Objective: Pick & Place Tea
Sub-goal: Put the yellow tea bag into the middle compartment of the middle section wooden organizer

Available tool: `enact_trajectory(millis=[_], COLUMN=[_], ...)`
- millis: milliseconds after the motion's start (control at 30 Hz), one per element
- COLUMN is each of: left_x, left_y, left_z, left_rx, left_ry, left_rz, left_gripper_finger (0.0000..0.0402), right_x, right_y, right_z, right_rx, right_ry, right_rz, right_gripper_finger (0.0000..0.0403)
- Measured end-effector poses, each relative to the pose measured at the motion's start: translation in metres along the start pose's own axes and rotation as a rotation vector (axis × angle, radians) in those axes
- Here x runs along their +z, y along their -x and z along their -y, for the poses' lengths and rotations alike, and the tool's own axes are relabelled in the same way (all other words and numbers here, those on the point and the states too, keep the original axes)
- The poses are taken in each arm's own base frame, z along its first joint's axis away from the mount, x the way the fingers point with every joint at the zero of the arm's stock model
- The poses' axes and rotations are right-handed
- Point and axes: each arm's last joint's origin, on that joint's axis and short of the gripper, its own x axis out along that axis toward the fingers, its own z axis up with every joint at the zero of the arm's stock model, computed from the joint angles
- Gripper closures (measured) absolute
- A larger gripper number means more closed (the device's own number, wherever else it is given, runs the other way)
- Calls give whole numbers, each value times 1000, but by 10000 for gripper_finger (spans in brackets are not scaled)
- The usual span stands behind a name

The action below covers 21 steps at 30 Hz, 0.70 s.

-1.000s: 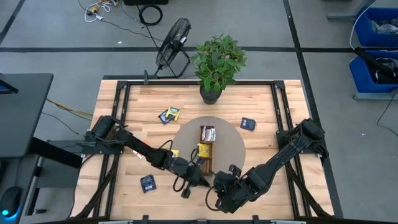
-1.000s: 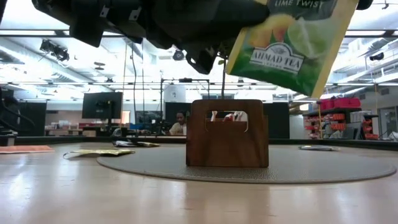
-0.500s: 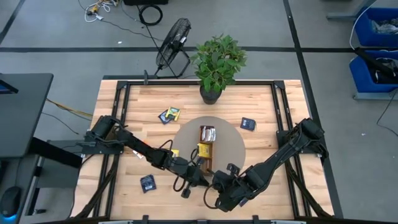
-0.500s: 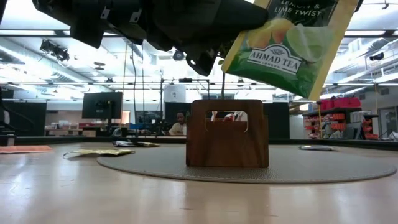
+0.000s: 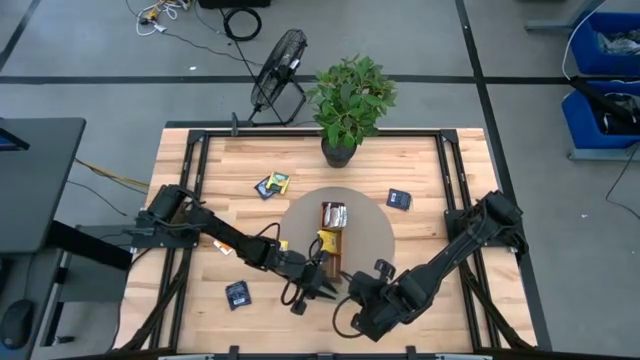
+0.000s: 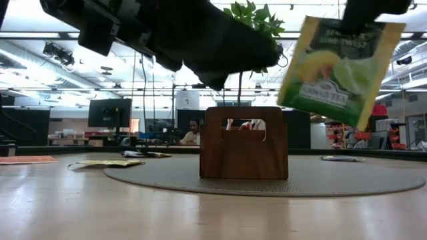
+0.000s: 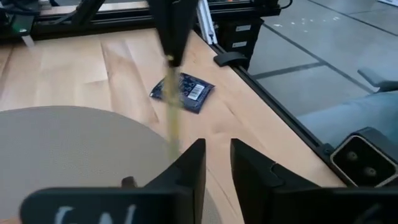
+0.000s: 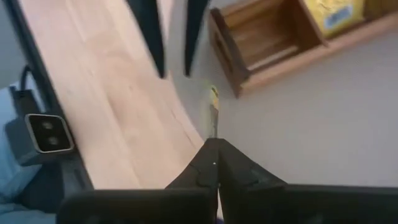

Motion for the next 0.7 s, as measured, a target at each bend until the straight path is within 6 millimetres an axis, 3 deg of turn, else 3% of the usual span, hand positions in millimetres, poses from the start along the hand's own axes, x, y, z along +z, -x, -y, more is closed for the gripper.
enact_trajectory(millis=[233, 433, 700], left_x=[2, -13, -39], left_y=[25, 76, 133], left_z=[4, 7, 2], left_rx=[50, 86, 297], left_ry=[-31, -65, -67], left_rz=[57, 267, 251], left_gripper_finger=[313, 312, 312], right_x=[-5, 3, 33], right_y=[3, 6, 16], right_z=[6, 15, 35], right_rx=[-80, -131, -122], right_ry=[-75, -193, -356], right_rz=[18, 74, 131], right_gripper_finger=[402, 403, 403])
